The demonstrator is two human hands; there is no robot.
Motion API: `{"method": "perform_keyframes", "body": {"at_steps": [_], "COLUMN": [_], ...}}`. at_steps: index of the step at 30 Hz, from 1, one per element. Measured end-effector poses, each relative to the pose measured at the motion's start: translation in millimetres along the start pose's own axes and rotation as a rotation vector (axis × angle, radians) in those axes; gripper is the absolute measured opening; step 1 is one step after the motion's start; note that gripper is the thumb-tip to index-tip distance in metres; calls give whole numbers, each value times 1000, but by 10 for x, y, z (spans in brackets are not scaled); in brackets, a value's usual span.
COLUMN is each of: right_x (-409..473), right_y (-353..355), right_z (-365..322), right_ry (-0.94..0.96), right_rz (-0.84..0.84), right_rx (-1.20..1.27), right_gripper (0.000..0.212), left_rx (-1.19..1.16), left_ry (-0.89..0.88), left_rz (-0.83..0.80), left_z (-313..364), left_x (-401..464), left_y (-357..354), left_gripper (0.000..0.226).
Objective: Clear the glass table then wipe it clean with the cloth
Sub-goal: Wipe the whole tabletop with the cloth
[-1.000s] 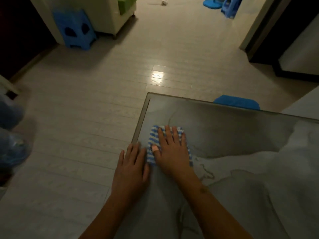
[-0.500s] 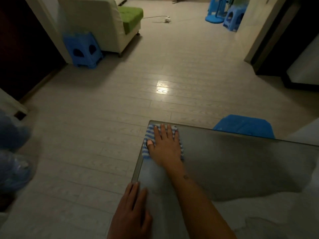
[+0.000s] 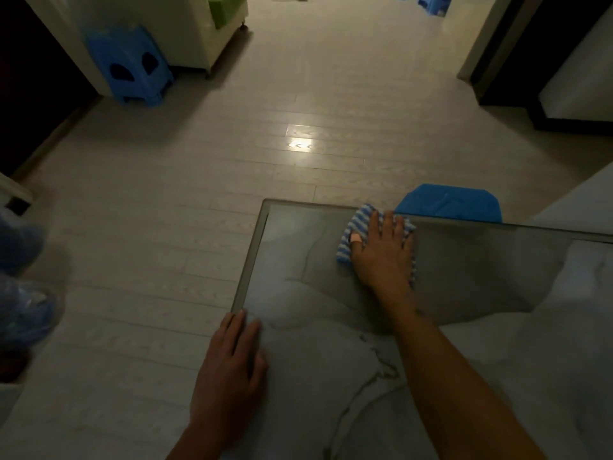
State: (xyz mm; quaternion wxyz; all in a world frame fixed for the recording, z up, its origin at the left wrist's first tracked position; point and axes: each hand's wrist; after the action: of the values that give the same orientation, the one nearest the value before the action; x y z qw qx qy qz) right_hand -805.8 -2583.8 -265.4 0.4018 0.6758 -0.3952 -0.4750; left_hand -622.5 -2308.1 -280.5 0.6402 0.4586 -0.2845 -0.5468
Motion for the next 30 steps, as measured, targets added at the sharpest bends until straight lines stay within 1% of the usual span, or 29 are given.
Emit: {"method": "perform_keyframes", "body": {"at_steps": [2, 8, 12, 14, 16, 18, 19, 21, 22, 25, 26, 28, 30], "right_x": [-117, -837, -1369, -1687, -1991, -2303, -2442, -2744, -2835, -2994, -3000, -2972, -2908], "right_y": [-99, -545, -796, -934, -1042, -1092, -1107, -1040, -996, -788, -723, -651, -654], "right_z": [-133, -645, -802, -780, -714, -560, -441, -35, 222, 1020, 1202, 1392, 1365], "right_ry": [28, 262, 352, 354, 299, 253, 241, 151, 64, -274, -331, -360, -383], "right_rz": [9, -17, -26, -35, -26, -27, -46, -48, -21, 60, 55, 9, 14], "right_rx": [0, -25, -42, -35, -12, 0, -8, -41, -34, 3, 11, 11, 12], "right_gripper": [68, 70, 71, 71, 71, 71, 71, 72, 72, 72, 74, 78, 78], "left_rx": [23, 48, 0, -29, -35, -48, -39, -37, -29, 20, 46, 125, 183], "left_ry": [20, 72, 76, 64, 48, 42, 43, 16, 11, 10, 11, 0, -48], "left_rz": [-10, -61, -100, -110, -98, -77, -71, -61, -60, -92, -97, -97, -73], "left_z": [16, 64, 56, 50, 40, 34, 17, 24, 14, 32, 36, 60, 89], "left_x": [13, -30, -42, -60, -74, -71, -57, -81, -84, -90, -86, -100, -118], "left_y": [3, 5, 44, 52, 64, 60, 54, 58, 61, 71, 74, 66, 80], "left_gripper": [53, 58, 59, 61, 60, 54, 51, 47, 46, 47, 50, 57, 60]}}
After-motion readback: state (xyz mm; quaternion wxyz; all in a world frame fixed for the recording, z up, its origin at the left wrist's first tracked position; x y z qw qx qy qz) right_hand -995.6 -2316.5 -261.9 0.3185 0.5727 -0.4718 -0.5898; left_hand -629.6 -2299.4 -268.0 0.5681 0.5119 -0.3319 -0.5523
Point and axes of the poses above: each hand's wrist, its own x-axis towards the middle knuckle, its own y-axis out of the back of the hand, z = x × y, and after that the axes turned 13 degrees about -z, right-handed
